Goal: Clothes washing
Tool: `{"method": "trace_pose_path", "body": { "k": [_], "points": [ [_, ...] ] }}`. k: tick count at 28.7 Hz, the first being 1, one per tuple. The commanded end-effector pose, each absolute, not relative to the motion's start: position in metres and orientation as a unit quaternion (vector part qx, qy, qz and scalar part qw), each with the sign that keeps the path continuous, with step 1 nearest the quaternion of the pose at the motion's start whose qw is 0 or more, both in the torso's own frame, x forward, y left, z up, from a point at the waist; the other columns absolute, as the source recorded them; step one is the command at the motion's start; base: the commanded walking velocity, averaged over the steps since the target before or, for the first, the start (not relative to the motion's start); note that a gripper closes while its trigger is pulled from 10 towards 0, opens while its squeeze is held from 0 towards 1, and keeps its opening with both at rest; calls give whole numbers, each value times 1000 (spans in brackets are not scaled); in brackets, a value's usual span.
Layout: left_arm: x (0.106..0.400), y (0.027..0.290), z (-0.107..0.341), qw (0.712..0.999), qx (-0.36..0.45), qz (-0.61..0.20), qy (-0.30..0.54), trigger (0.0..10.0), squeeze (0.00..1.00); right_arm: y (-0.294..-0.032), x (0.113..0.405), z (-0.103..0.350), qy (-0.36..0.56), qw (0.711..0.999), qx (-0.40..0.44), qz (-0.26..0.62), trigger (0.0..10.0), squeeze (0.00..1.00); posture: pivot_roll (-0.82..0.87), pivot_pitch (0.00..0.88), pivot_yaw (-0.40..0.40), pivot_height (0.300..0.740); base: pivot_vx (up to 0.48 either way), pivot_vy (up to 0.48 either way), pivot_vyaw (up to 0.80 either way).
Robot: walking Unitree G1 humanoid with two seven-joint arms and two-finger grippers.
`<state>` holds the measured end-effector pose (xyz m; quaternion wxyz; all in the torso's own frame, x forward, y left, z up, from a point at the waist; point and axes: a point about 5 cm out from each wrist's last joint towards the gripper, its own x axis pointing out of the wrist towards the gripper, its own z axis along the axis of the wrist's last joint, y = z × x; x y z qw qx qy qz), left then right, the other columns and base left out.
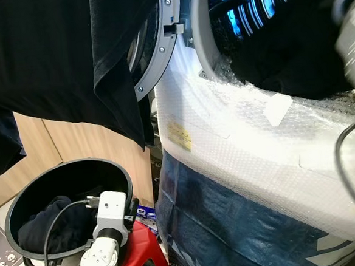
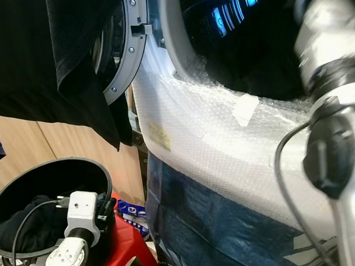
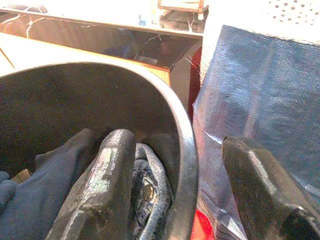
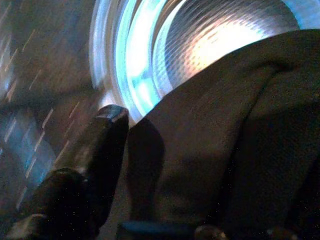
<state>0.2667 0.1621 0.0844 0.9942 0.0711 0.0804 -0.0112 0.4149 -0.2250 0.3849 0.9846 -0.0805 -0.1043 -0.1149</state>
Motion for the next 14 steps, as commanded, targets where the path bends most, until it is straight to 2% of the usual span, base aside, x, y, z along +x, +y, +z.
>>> {"method": "trace_pose_path", "body": {
  "k": [1,7,9,14],
  "points": [
    [269,161,86,994,73,-15,85,10000,0,-223,414,389,-103,986,-86,-102,10000,1000,104,0,-23,740,0,0,0],
    [270,162,88,994,75,-16,82,10000,0,-241,397,436,-185,969,-22,-164,10000,1000,104,0,-21,740,0,0,0],
    [270,161,88,994,74,-17,82,10000,0,-239,400,429,-159,973,-54,-157,10000,1000,104,0,-21,740,0,0,0],
    [269,158,85,993,71,-22,86,10000,0,-227,412,396,-103,989,-9,-110,10000,1000,82,0,-28,740,0,0,0]
  ]
}}
